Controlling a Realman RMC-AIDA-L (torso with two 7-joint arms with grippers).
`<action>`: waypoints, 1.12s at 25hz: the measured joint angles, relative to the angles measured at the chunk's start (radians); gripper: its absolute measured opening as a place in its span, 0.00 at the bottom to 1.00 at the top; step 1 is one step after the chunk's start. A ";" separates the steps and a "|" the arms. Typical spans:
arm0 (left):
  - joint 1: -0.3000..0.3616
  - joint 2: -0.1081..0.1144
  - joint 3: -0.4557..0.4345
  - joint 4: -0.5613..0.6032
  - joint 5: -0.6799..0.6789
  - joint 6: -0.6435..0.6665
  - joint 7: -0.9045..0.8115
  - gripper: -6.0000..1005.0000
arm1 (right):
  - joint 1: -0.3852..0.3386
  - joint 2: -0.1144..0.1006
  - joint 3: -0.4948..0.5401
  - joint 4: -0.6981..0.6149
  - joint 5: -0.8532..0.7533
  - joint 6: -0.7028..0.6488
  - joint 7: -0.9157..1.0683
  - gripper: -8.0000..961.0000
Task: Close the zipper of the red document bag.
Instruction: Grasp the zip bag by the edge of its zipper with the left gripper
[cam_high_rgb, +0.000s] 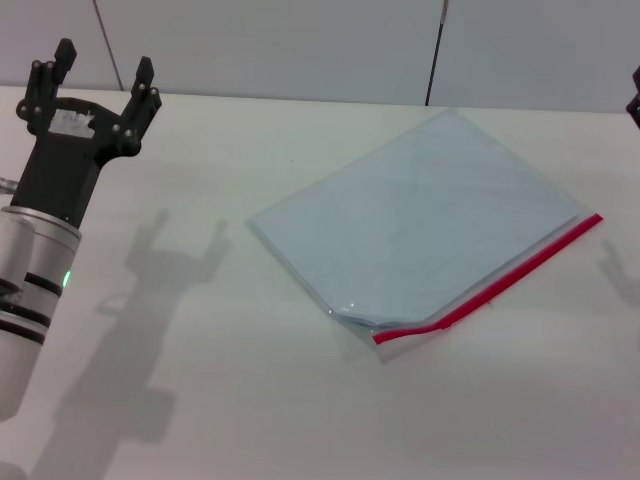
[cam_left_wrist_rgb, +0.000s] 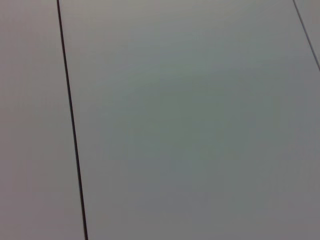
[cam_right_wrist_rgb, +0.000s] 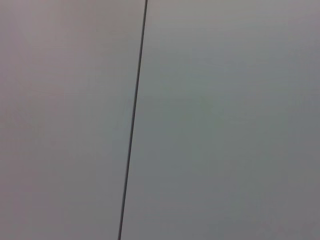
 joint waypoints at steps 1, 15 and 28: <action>0.000 0.000 0.000 0.000 0.000 0.000 0.000 0.83 | -0.001 0.000 0.000 0.000 0.000 -0.001 0.000 0.92; 0.000 0.001 0.000 0.000 0.000 0.000 0.000 0.82 | -0.002 0.000 -0.004 0.000 -0.001 -0.002 0.000 0.92; -0.056 0.044 -0.002 0.125 0.005 0.324 -0.022 0.82 | -0.005 -0.001 -0.007 -0.002 -0.002 -0.001 0.000 0.92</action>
